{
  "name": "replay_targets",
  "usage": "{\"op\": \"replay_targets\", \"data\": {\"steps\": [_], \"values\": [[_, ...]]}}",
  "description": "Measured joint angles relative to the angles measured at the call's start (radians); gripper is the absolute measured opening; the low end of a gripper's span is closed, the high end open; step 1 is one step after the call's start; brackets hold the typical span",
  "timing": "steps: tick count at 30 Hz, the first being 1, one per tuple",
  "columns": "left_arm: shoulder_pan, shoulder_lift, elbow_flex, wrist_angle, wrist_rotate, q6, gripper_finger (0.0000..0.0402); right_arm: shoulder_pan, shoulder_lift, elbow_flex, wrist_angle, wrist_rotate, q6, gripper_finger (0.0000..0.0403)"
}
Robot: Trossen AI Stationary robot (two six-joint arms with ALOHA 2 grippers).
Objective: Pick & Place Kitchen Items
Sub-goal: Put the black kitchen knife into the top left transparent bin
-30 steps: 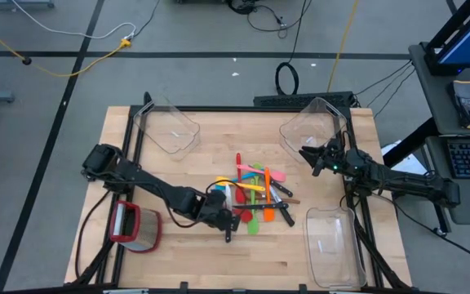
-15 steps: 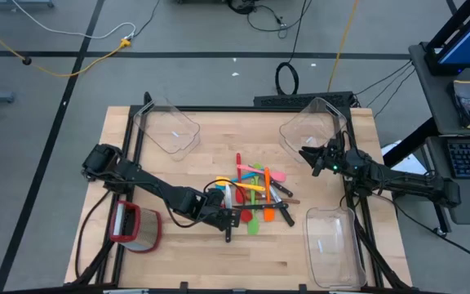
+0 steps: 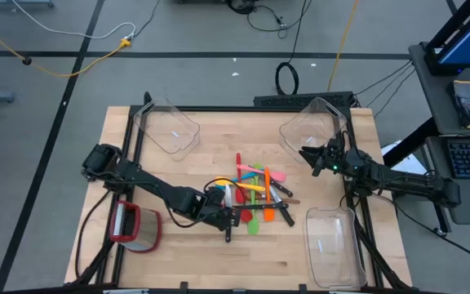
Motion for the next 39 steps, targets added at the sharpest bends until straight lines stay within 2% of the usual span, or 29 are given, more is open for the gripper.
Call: {"op": "replay_targets", "data": {"steps": [10,16,19,24,28,36,39], "values": [[0.003,0.0,0.0,0.0,0.001,-0.073,0.0161,0.0,0.0,0.0,0.0,0.0,0.0,0.0153],[0.003,0.0,-0.001,-0.027,0.009,-0.065,0.0163,0.0,0.0,0.0,0.0,0.0,0.0,0.0153],[0.003,0.0,-0.001,-0.031,0.008,-0.061,0.018,0.0,0.0,0.0,0.0,0.0,0.0,0.0153],[0.003,0.0,-0.001,-0.031,0.001,-0.053,0.0232,0.0,0.0,0.0,0.0,0.0,0.0,0.0153],[0.0,0.043,-0.002,0.0,0.025,-0.015,0.0262,0.0,0.0,0.0,0.0,0.0,0.0,0.0153],[0.001,0.131,-0.002,0.054,0.108,-0.059,0.0273,0.0,0.003,0.0,-0.003,0.0,0.0,0.0153],[0.001,0.131,-0.002,0.048,0.104,-0.062,0.0273,0.0,0.005,0.0,-0.001,0.0,0.0,0.0153]]}}
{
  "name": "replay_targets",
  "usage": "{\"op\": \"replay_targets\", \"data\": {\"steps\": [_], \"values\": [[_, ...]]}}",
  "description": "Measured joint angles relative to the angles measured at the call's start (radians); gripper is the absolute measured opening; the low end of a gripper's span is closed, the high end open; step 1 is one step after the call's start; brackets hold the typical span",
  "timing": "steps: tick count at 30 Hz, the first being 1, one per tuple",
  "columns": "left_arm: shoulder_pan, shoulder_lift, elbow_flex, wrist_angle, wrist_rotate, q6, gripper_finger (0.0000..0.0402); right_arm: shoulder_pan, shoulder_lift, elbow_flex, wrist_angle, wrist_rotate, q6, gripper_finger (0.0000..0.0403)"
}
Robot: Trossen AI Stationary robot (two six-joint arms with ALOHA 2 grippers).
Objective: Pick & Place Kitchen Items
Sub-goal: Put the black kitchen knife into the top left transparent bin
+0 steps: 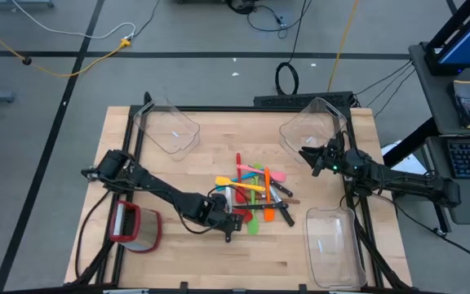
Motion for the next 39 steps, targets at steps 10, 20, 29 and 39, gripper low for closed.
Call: {"op": "replay_targets", "data": {"steps": [10,20,29,39], "values": [[0.006,0.016,0.002,-0.016,-0.028,0.018,0.0273,0.0,0.001,0.0,0.0,0.0,0.0,0.0153],[0.01,0.054,0.005,-0.053,-0.005,0.028,0.021,0.0,0.005,0.0,-0.003,0.0,0.0,0.0153],[0.008,0.056,0.003,-0.067,-0.042,0.021,0.0068,0.0,0.005,0.0,-0.003,0.0,0.0,0.0153],[0.004,0.056,0.003,-0.084,-0.042,-0.042,0.0068,0.0,0.005,0.0,-0.003,0.0,0.0,0.0153]]}}
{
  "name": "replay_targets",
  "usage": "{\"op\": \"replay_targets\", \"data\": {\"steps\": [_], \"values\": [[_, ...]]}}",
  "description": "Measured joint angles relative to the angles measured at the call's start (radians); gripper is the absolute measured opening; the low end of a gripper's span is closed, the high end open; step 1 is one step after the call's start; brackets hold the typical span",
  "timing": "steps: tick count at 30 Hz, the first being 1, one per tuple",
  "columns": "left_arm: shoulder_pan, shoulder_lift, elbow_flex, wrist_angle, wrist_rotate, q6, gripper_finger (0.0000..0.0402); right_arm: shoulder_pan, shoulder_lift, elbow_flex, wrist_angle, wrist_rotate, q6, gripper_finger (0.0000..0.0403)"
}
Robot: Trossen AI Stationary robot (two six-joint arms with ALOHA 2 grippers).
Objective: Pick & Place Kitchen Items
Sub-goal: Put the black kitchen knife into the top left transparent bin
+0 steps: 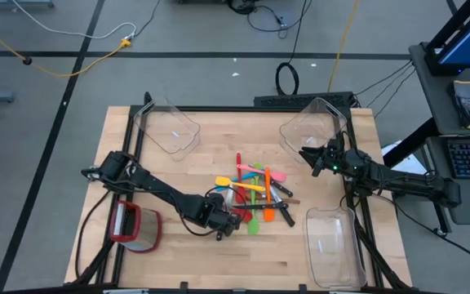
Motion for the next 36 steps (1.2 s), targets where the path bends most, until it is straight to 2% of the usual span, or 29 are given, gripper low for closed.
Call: {"op": "replay_targets", "data": {"steps": [9,14,21,26,30,36], "values": [[-0.021,-0.105,-0.009,-0.063,-0.014,-0.028,0.0071,0.0,0.0,0.0,0.0,0.0,0.0,0.0153],[-0.028,-0.21,-0.005,-0.037,-0.057,0.037,0.0072,0.0,0.0,0.0,0.0,0.0,0.0,0.0153],[-0.03,-0.338,-0.004,0.069,-0.166,0.383,0.0073,0.0,0.0,0.0,0.002,0.0,0.0,0.0153],[-0.027,-0.367,-0.004,0.258,-0.184,0.666,0.0073,0.0,0.001,0.0,0.003,0.0,0.0,0.0153],[-0.026,-0.365,-0.004,0.45,-0.128,0.885,0.0073,0.0,0.001,0.0,0.002,0.0,0.0,0.0153],[-0.018,-0.362,-0.003,0.694,-0.036,1.078,0.0073,0.0,0.001,0.0,0.001,0.0,0.0,0.0153]]}}
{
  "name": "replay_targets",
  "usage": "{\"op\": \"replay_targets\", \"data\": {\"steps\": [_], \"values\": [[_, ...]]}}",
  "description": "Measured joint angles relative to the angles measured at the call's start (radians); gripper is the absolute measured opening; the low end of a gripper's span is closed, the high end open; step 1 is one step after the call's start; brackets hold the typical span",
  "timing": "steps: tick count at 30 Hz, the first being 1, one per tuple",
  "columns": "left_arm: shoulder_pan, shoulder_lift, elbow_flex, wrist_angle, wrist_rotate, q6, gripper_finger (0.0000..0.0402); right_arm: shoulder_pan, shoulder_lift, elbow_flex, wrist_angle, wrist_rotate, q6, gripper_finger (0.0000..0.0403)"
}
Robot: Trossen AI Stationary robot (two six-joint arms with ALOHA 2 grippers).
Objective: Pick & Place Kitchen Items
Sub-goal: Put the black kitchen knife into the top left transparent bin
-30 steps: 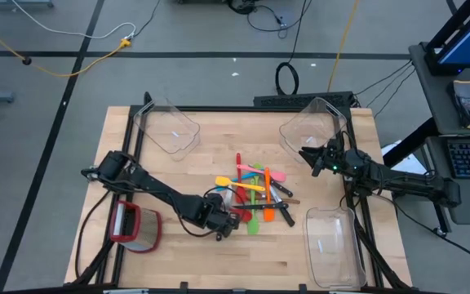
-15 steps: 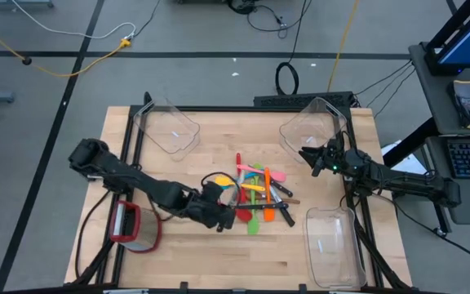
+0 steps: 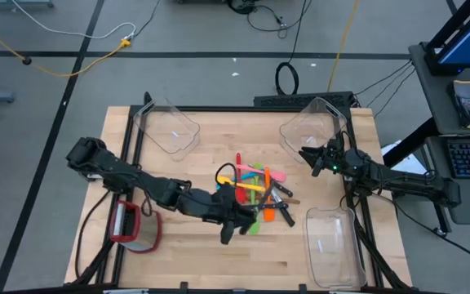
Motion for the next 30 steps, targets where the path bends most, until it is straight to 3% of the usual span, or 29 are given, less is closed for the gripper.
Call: {"op": "replay_targets", "data": {"steps": [8,14,21,25,30], "values": [[-0.001,-0.001,0.001,0.128,0.055,0.087,0.0074,0.0,0.0,0.0,-0.001,0.0,0.0,0.0153],[-0.001,-0.001,0.001,0.121,0.032,0.068,0.0074,0.0,0.0,0.0,0.0,0.0,0.0,0.0153],[0.033,-0.002,0.002,-0.14,-0.13,-0.264,0.0074,0.0,0.0,0.0,-0.001,0.0,0.0,0.0153],[0.072,-0.002,0.002,-0.375,-0.137,-0.525,0.0074,0.0,0.0,0.0,-0.001,0.0,0.0,0.0153],[0.139,-0.003,0.002,-0.572,-0.137,-0.719,0.0074,0.0,0.0,0.0,-0.001,0.0,0.0,0.0153]]}}
